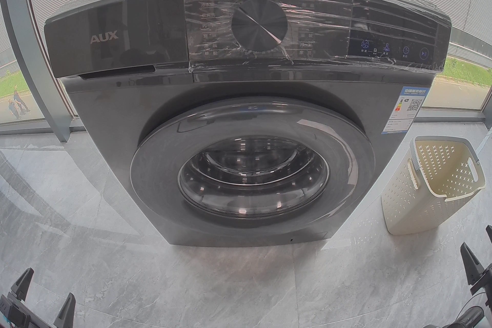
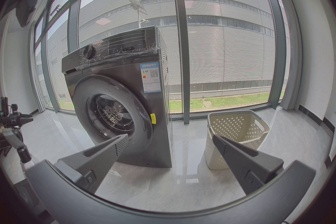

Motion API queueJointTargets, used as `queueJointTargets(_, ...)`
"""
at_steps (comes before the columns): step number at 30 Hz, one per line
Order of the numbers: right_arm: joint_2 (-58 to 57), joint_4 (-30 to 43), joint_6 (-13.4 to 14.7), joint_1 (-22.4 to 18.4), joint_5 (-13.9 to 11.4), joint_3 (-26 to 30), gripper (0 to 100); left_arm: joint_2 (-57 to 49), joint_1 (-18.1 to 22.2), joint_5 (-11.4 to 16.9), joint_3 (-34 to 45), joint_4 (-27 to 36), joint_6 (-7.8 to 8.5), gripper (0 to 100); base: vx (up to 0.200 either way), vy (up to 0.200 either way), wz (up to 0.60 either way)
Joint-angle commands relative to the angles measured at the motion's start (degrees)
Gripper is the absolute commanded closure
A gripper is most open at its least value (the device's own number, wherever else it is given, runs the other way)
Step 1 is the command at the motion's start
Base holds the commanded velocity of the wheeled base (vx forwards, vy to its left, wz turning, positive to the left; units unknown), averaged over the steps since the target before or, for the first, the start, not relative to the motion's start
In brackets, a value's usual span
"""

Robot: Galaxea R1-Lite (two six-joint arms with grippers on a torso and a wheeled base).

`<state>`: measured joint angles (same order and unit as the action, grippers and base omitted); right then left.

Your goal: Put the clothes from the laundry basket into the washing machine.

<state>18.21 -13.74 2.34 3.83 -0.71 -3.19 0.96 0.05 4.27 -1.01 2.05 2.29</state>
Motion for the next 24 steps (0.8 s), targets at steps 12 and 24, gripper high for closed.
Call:
queueJointTargets(12,-18.21,14.71,-1.9,-3.92,1.67,2.93,0,-0.96,0.04,-0.05,1.01,0.06,0.08,0,0.0,0.0,0.0)
queueJointTargets(24,-18.21,14.27,-1.81,-3.83,1.67,3.02,0,-0.96,0.13,0.13,1.01,0.06,0.87,0,0.0,0.0,0.0)
